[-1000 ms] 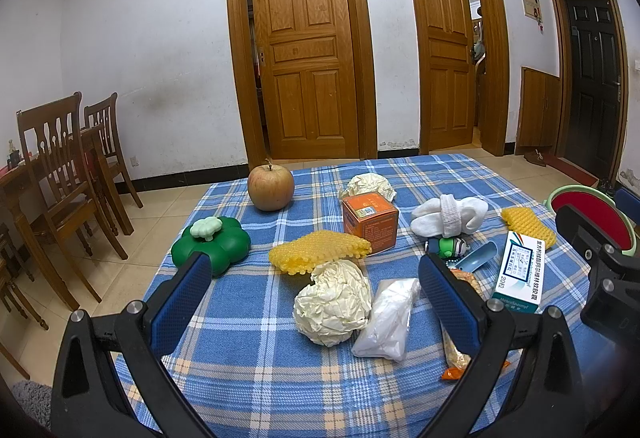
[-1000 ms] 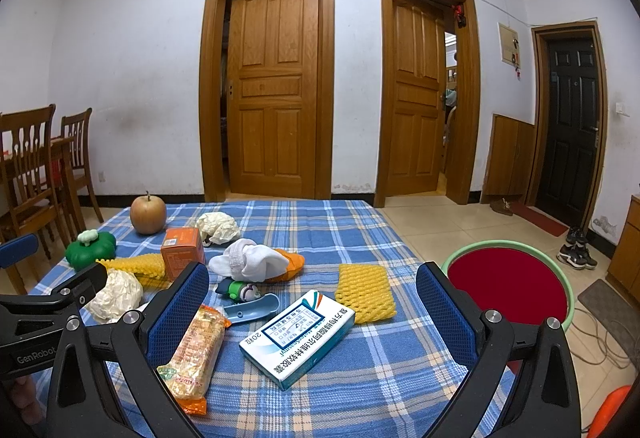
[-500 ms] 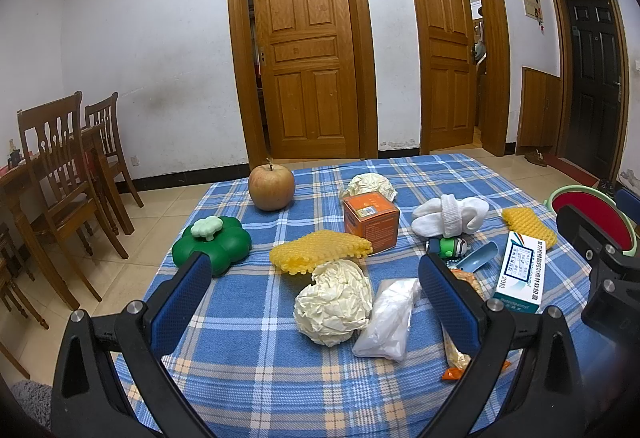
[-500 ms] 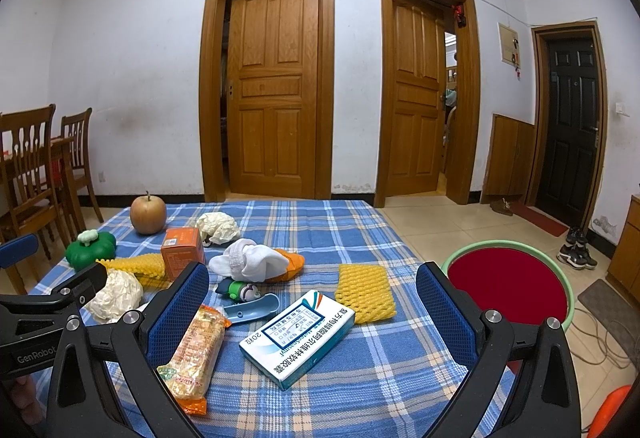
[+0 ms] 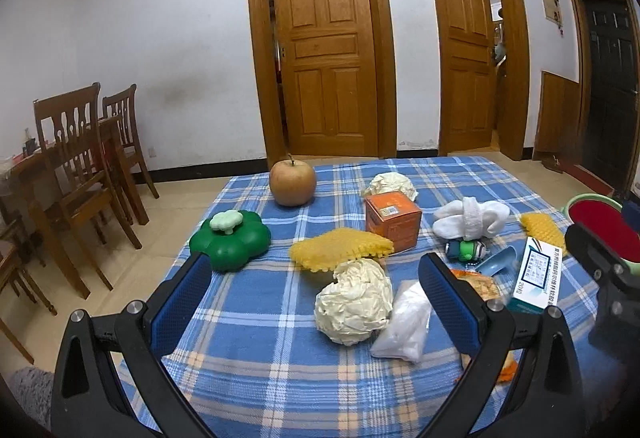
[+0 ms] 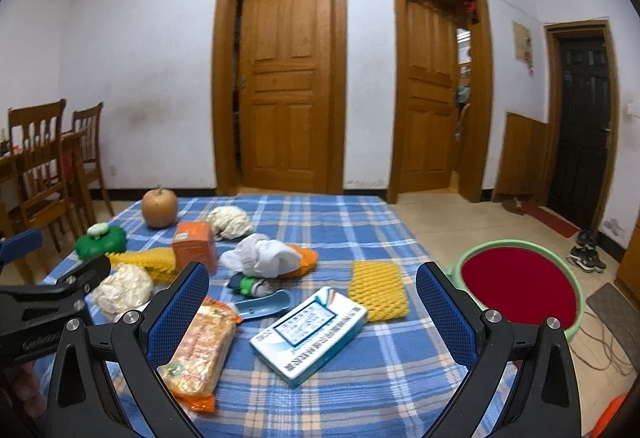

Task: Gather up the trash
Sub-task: 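Grasp the bread snack bag with the right tool while the left tool grasps the clear plastic bag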

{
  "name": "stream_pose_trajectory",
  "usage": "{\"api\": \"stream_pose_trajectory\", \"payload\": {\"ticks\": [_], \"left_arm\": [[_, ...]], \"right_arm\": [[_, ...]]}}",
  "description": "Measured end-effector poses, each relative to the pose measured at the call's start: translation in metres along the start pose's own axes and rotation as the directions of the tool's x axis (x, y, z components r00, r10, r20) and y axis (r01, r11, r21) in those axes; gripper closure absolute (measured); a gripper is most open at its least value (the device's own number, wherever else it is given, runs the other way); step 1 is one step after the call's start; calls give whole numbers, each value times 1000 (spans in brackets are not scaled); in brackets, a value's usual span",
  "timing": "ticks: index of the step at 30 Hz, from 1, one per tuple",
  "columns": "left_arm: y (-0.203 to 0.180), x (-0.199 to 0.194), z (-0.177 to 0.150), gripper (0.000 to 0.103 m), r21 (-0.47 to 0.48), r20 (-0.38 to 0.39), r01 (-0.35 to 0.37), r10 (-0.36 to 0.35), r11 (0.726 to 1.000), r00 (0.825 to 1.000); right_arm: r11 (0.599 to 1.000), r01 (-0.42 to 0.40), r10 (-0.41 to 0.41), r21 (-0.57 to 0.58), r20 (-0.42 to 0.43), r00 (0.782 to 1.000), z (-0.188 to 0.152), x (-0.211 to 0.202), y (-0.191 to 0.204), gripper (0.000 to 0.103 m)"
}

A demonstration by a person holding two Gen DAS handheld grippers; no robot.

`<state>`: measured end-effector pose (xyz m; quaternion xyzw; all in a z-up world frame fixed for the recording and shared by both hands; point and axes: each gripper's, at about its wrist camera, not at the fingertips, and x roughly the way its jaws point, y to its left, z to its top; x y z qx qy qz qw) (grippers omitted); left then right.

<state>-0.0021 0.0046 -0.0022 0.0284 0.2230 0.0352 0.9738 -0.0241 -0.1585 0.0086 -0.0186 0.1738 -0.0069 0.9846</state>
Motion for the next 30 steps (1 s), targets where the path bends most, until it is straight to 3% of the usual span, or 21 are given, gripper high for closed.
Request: {"api": "stream_pose_trajectory", "payload": {"ticks": [8, 15, 19, 21, 24, 25, 26, 28, 30], "left_arm": [[5, 8, 0, 2, -31, -44, 64, -66, 997, 997], [-1, 3, 0, 2, -5, -17, 60, -61, 998, 998], [3, 5, 1, 2, -20, -29, 53, -53, 998, 998], [9, 9, 2, 2, -47, -49, 56, -59, 997, 997], [16, 13, 1, 2, -79, -69, 69, -75, 994, 995], [18, 14, 1, 2, -88, -73, 70, -76, 994, 994], [19, 15, 1, 2, -95, -79, 71, -78, 993, 994], [20, 16, 1, 2, -100, -81, 76, -84, 992, 993], [19, 15, 0, 2, -95, -81, 88, -96, 992, 992]], "right_arm": [[1000, -10, 12, 21, -84, 996, -1, 15, -3, 0], [988, -153, 149, -6, -180, 972, -4, 34, 6, 0], [965, -261, 258, 15, -228, 939, -7, 42, 11, 10], [943, -330, 330, 46, -267, 905, -9, 51, 14, 13], [908, -410, 409, 82, -375, 832, -17, 70, 23, 18], [905, -419, 413, 78, -400, 818, -19, 75, 28, 18], [908, -415, 399, 51, -403, 824, -19, 75, 33, 19], [914, -406, 367, -4, -422, 829, -21, 76, 44, 35], [919, -389, 329, -58, -431, 840, -23, 74, 54, 64]]}}
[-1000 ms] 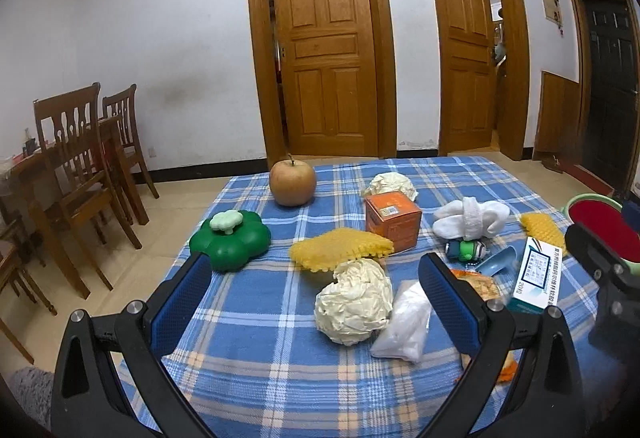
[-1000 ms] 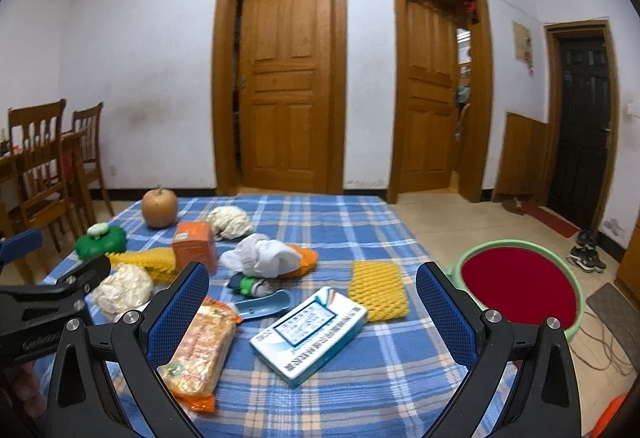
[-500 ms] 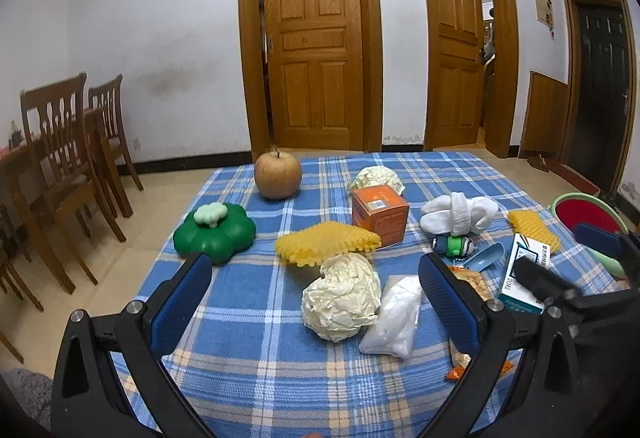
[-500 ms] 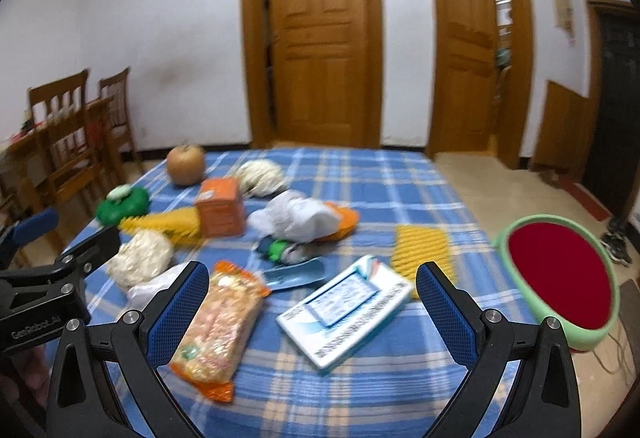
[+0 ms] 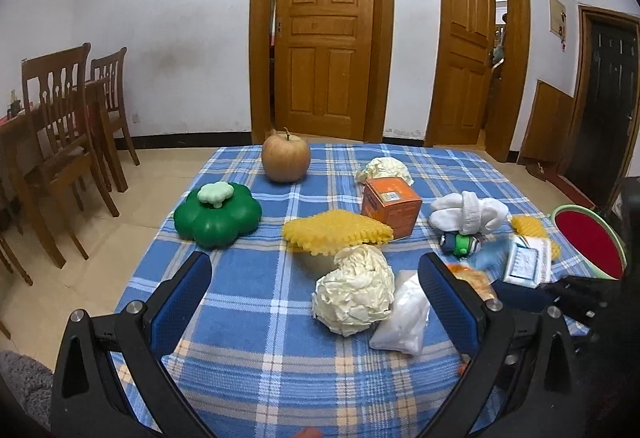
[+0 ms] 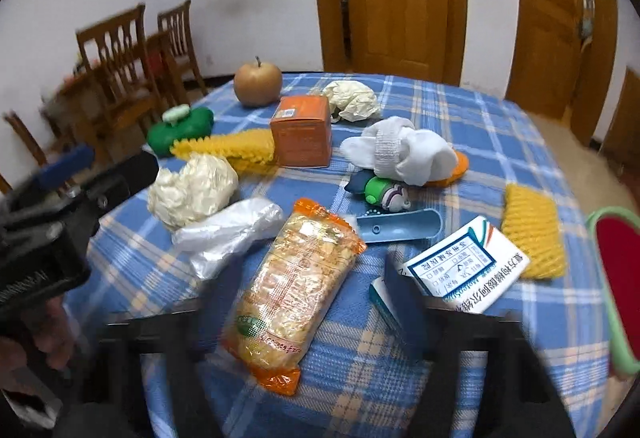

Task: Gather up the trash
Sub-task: 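Grasp the bread snack bag with the right tool while the left tool grasps the clear plastic bag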

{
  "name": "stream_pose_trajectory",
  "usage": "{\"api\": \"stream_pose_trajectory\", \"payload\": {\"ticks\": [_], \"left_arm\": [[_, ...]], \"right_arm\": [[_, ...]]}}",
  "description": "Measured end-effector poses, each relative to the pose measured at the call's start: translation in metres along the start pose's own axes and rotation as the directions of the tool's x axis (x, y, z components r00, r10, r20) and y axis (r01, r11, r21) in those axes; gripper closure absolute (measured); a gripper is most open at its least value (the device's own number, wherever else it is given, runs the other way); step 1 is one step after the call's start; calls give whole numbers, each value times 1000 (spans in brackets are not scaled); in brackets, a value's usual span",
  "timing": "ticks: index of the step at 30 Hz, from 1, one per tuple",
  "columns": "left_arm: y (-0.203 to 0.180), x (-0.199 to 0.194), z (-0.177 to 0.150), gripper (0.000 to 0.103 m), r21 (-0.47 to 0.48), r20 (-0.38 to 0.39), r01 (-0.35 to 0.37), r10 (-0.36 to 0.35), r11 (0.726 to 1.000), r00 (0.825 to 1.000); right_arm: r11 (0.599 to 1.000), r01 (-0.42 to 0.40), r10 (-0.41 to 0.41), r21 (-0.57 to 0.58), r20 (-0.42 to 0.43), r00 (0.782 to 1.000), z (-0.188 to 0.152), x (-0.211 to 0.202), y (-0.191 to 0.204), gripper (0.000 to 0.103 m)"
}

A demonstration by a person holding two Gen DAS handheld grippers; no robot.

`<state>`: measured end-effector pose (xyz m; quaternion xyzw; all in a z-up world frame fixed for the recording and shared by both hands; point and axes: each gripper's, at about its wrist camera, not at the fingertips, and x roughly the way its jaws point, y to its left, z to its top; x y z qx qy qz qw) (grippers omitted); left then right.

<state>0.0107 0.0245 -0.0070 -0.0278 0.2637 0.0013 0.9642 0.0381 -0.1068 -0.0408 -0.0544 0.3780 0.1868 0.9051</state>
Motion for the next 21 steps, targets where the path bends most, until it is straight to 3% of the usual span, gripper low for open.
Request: {"api": "stream_pose_trajectory", "payload": {"ticks": [3, 5, 9, 12, 16, 18, 21], "left_arm": [[-5, -1, -1, 2, 29, 4, 32, -32, 999, 999], [-10, -2, -1, 4, 52, -1, 96, -96, 994, 995], [-22, 0, -3, 20, 107, -45, 239, -235, 965, 971], [-34, 0, -3, 20, 149, -64, 289, -282, 946, 957], [-37, 6, -3, 24, 147, -123, 399, -383, 905, 915], [-38, 12, -4, 38, 127, -163, 427, -406, 895, 899], [-41, 32, -8, 47, 82, -280, 447, -409, 891, 868]], "right_arm": [[999, 36, -36, -24, -10, 999, -2, 1, 6, 65], [997, 70, -71, -15, -7, 997, -1, 1, 3, 66], [979, 187, -188, 76, 13, 982, -3, -9, -13, 66], [964, 209, -213, 164, 6, 977, -5, -13, -30, 66], [953, 187, -194, 237, 7, 981, -7, -15, -46, 66], [955, 199, -204, 221, 1, 979, -6, -14, -43, 66], [959, 222, -223, 174, -15, 975, -3, -9, -33, 66]]}}
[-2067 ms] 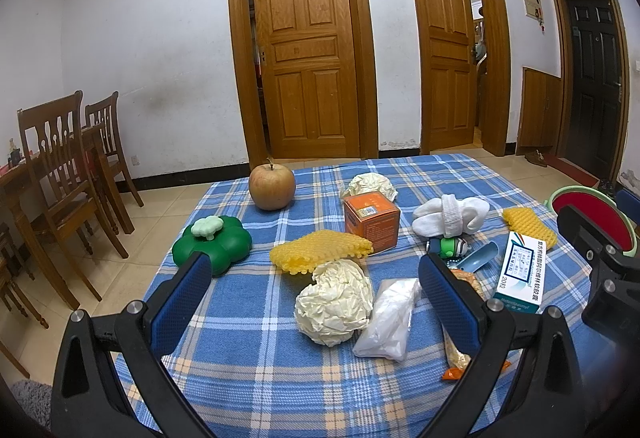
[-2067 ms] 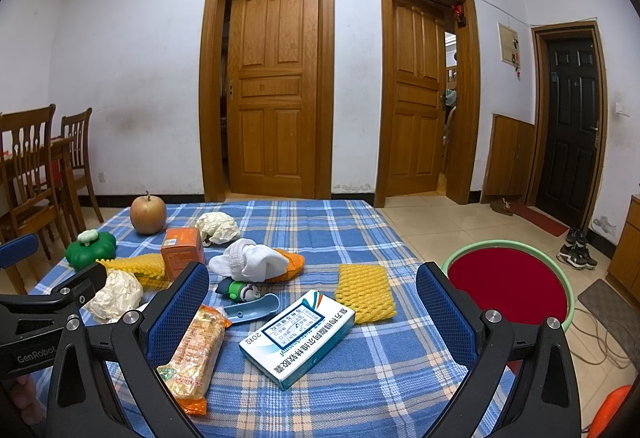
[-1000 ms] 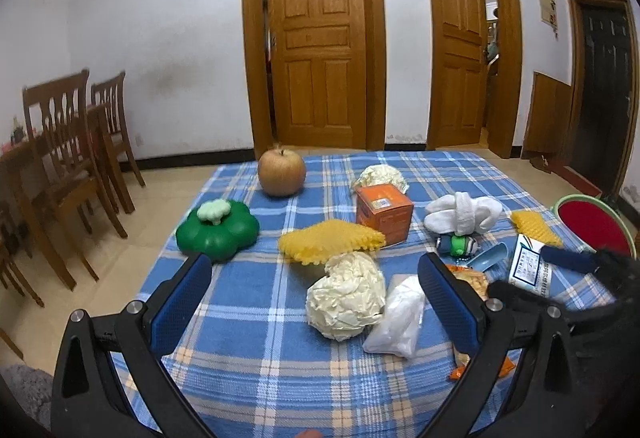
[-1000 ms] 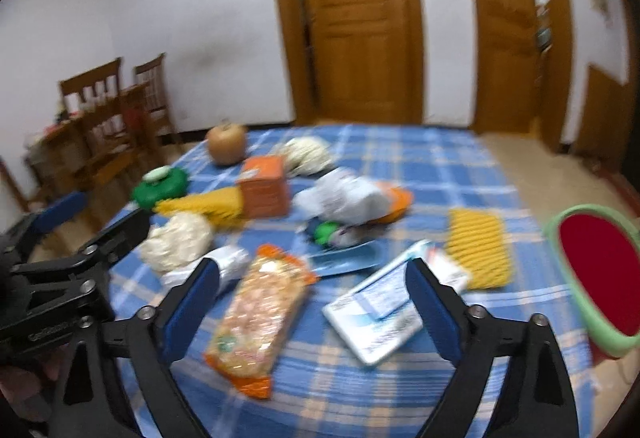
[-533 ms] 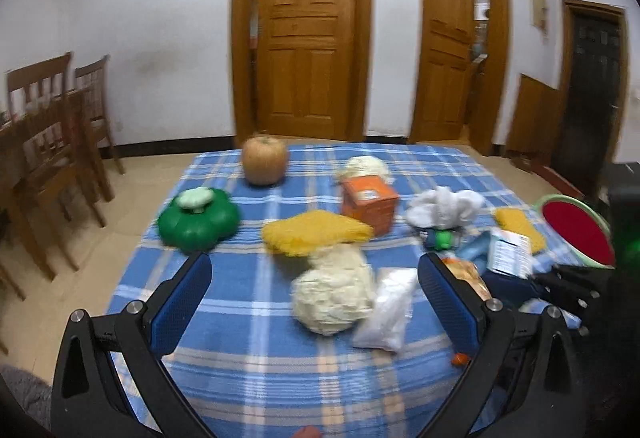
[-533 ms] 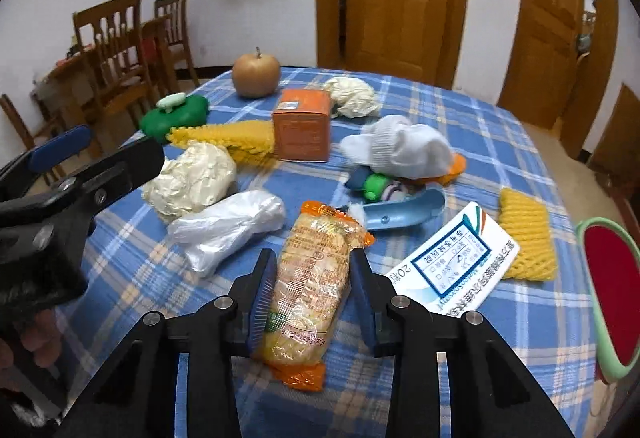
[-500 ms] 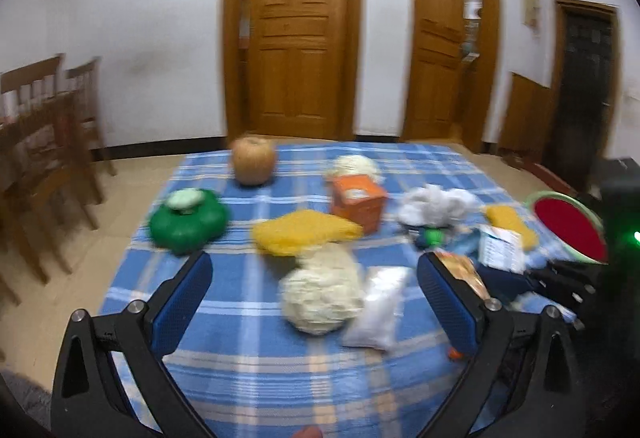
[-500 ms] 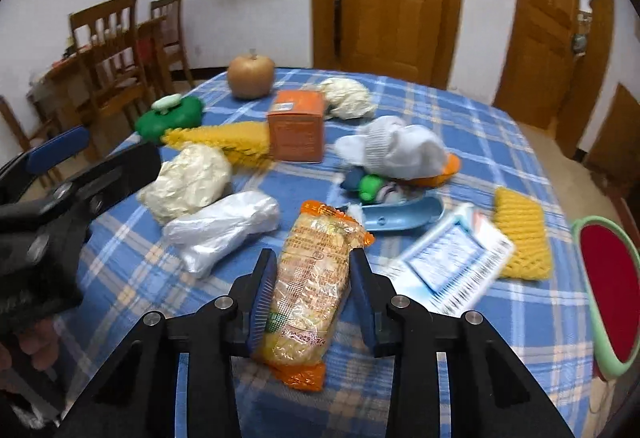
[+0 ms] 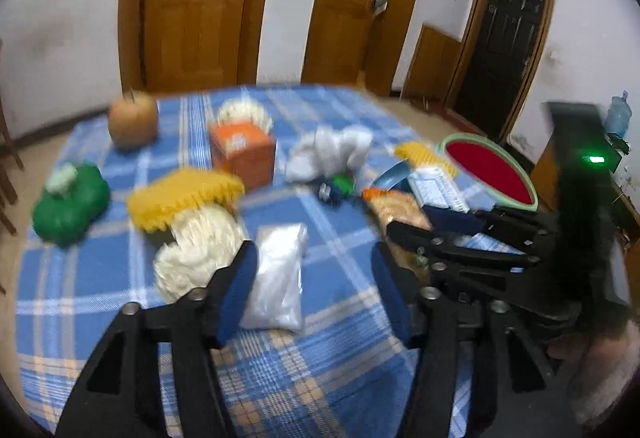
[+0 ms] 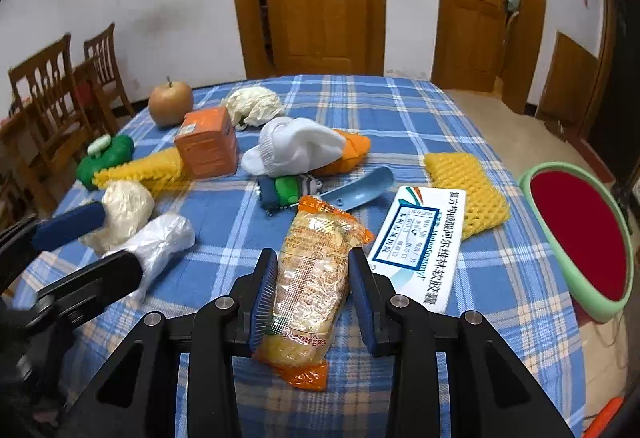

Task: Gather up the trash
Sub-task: 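Grasp the bread snack bag with the right tool while the left tool grasps the clear plastic bag, then carry the snack bag and plastic bag with both tools over the red bin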

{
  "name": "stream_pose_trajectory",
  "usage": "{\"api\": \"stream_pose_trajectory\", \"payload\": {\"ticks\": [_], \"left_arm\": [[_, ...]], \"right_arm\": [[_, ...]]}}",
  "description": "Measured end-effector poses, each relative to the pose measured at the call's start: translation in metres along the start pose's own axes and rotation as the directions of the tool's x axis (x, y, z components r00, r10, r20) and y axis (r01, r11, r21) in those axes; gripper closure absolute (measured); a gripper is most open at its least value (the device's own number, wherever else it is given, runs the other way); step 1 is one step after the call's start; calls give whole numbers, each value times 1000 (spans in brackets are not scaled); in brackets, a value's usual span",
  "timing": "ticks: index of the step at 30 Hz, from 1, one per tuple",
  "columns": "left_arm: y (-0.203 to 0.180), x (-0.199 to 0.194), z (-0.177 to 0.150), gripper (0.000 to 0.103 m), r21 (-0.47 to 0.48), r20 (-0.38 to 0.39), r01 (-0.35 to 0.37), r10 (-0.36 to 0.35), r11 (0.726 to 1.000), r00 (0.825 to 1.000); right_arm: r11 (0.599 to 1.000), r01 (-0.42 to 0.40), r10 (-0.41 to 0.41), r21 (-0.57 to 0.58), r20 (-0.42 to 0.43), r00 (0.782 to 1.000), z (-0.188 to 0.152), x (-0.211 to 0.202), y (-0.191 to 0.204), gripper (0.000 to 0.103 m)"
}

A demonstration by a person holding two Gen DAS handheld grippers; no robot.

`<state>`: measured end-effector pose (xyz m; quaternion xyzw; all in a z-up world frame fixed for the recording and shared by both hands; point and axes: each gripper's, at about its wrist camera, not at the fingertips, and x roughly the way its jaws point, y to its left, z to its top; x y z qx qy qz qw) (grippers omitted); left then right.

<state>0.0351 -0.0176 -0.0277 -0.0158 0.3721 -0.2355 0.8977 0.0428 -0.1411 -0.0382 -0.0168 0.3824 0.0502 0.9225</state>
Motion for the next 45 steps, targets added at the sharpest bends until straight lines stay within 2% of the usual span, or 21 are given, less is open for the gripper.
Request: {"api": "stream_pose_trajectory", "payload": {"ticks": [1, 5, 8, 10, 11, 17, 21, 24, 26, 28, 29, 31, 33, 38, 45], "left_arm": [[2, 5, 0, 47, -15, -27, -17, 17, 1000, 1000], [6, 8, -1, 42, -40, -48, -88, 86, 995, 995], [20, 22, -2, 45, -100, -133, -109, 95, 989, 987], [25, 19, -3, 56, -122, -114, -94, 80, 988, 990], [27, 19, -3, 67, -132, -116, -99, 84, 986, 990], [44, 21, -4, 72, -197, -101, -64, 45, 978, 994], [43, 16, -3, 73, -211, -95, -78, 59, 974, 994], [37, 6, -3, 73, -190, -48, -104, 97, 976, 994], [27, -7, -2, 73, -144, 23, -127, 132, 981, 991], [9, -20, -2, 73, -68, 103, -154, 161, 986, 982], [3, -24, -2, 73, -45, 138, -146, 151, 988, 979], [-13, -37, -4, 73, 18, 236, -94, 87, 995, 968], [-28, -39, -5, 73, 72, 275, -94, 70, 993, 959], [-49, -34, 1, 72, 119, 310, -41, 2, 992, 951], [-86, -7, 12, 72, 108, 281, -13, -18, 994, 959]], "right_arm": [[1000, 3, -3, -9, -4, 1000, 0, 1, 2, 66], [1000, 5, -5, -20, -6, 1000, -1, 1, 4, 65], [1000, -9, 9, -4, -8, 1000, -1, 1, 0, 65], [1000, -17, 17, 5, -7, 1000, -1, 1, -1, 65], [1000, -15, 16, 7, -7, 1000, -1, 1, -1, 65], [1000, -16, 16, 4, -6, 1000, -2, 1, 0, 65], [1000, -18, 17, -13, -3, 1000, -1, 0, 3, 66], [999, -7, 8, -33, 28, 1000, -2, -6, 7, 66], [999, 7, -4, -42, 79, 997, -4, -17, 9, 66], [999, 15, -8, -43, 157, 988, -8, -33, 10, 66], [999, 20, -11, -39, 208, 978, -11, -43, 9, 66], [999, 44, -39, -14, 266, 963, -16, -54, 6, 66], [996, 80, -87, 38, 309, 947, -18, -63, -4, 66], [971, 193, -233, 142, 369, 900, -19, -76, -40, 66], [923, 251, -344, 291, 333, 878, -21, -80, -104, 66]]}}
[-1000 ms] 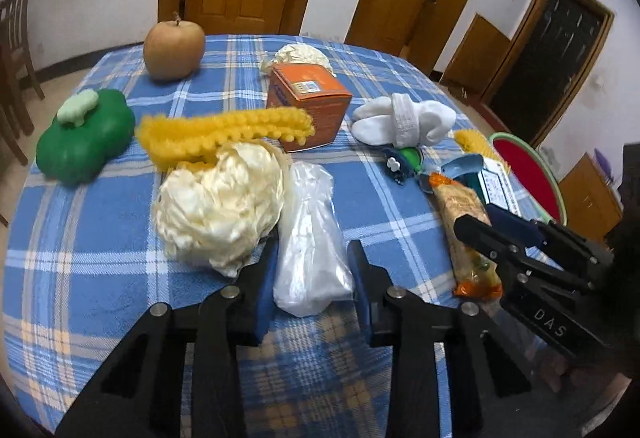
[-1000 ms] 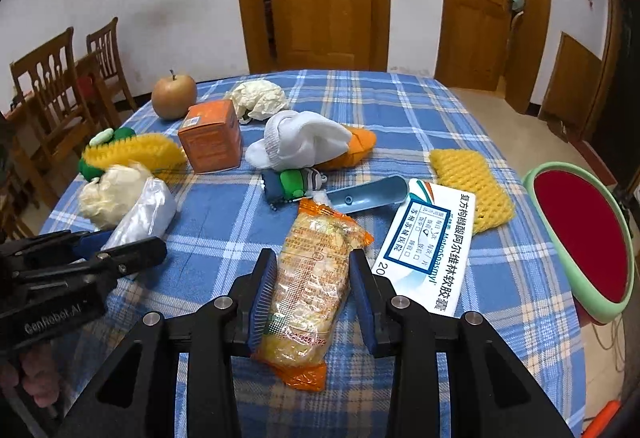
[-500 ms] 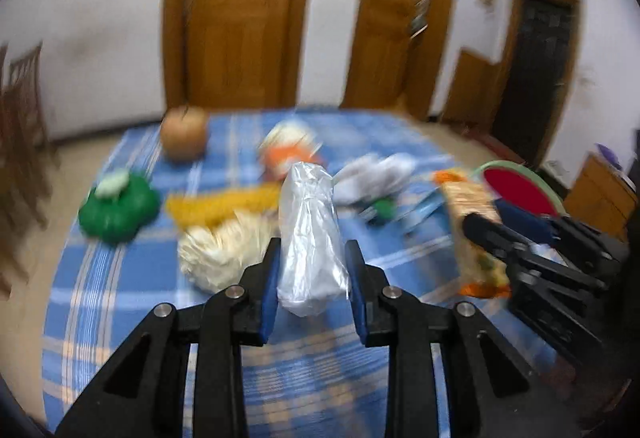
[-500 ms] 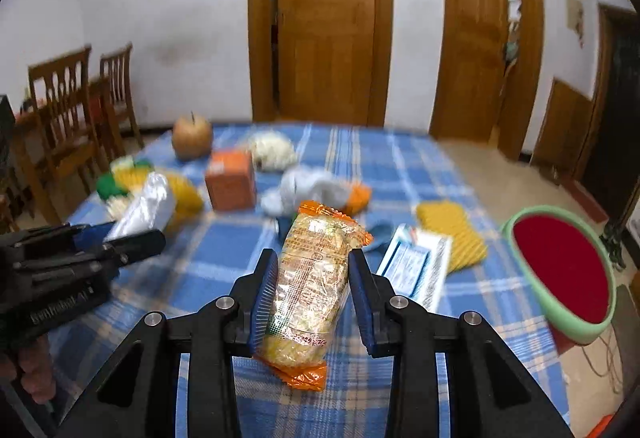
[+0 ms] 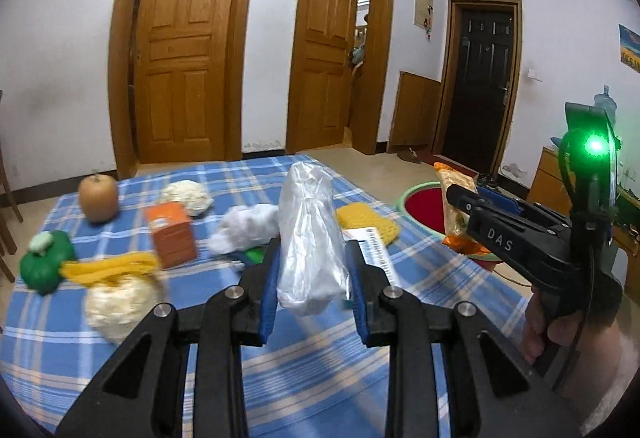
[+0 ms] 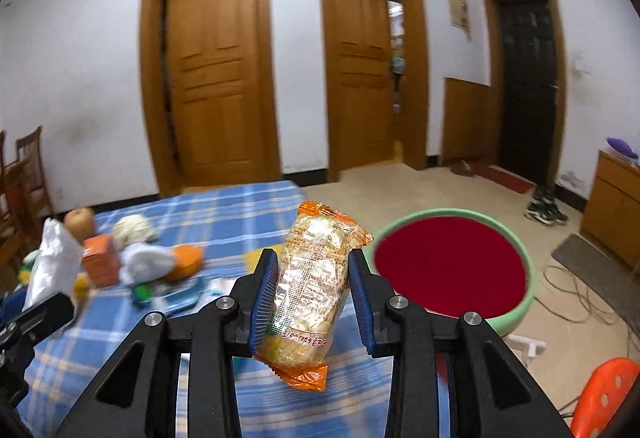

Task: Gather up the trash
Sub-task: 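Carry the snack bag and plastic bag with both tools over the red bin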

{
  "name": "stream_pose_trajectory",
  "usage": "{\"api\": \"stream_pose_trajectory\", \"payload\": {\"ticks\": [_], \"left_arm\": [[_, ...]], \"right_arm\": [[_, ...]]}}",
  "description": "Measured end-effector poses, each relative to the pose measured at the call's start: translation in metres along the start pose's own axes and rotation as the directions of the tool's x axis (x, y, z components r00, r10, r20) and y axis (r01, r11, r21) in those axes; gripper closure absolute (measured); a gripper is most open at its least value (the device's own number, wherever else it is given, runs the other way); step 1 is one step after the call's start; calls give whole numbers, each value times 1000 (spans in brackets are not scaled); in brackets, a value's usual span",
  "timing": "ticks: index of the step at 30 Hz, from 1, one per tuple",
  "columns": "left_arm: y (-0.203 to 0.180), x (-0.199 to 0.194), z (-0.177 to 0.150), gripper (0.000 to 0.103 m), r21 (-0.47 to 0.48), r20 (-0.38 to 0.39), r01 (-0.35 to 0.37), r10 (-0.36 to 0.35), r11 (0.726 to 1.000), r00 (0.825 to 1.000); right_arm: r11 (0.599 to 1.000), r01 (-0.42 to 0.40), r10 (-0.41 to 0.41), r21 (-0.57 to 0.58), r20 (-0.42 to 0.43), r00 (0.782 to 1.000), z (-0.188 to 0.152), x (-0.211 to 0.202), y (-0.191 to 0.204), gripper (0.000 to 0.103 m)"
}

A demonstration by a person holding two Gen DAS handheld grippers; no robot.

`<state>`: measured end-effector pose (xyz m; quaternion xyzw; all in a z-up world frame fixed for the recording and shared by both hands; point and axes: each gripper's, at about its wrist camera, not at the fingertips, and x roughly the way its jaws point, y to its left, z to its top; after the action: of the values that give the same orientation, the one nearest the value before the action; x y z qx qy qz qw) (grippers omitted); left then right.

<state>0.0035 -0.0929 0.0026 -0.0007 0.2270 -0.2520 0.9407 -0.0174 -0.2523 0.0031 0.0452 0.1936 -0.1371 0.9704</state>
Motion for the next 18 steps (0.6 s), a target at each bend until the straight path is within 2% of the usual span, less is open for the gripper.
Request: {"api": "stream_pose_trajectory", "payload": {"ticks": [3, 6, 12, 13, 18], "left_arm": [[-24, 13, 3, 72, 14, 2, 37, -37, 999, 999], [-49, 25, 7, 72, 53, 20, 44, -45, 998, 999], [-91, 52, 16, 74, 96, 18, 94, -97, 991, 995], [-94, 60, 19, 73, 85, 19, 82, -84, 993, 996], [-102, 99, 29, 73, 1, -39, 118, -117, 993, 992]], "right_arm": [[999, 40, -41, 29, 8, 999, 2, 2, -20, 66], [995, 94, -96, 38, 34, 995, 4, 1, -36, 66], [985, 168, -169, 36, 39, 985, 6, 9, -52, 67], [984, 176, -177, 31, 39, 983, 6, 11, -53, 67], [967, 247, -249, 57, 24, 968, 13, 27, -72, 67]]}}
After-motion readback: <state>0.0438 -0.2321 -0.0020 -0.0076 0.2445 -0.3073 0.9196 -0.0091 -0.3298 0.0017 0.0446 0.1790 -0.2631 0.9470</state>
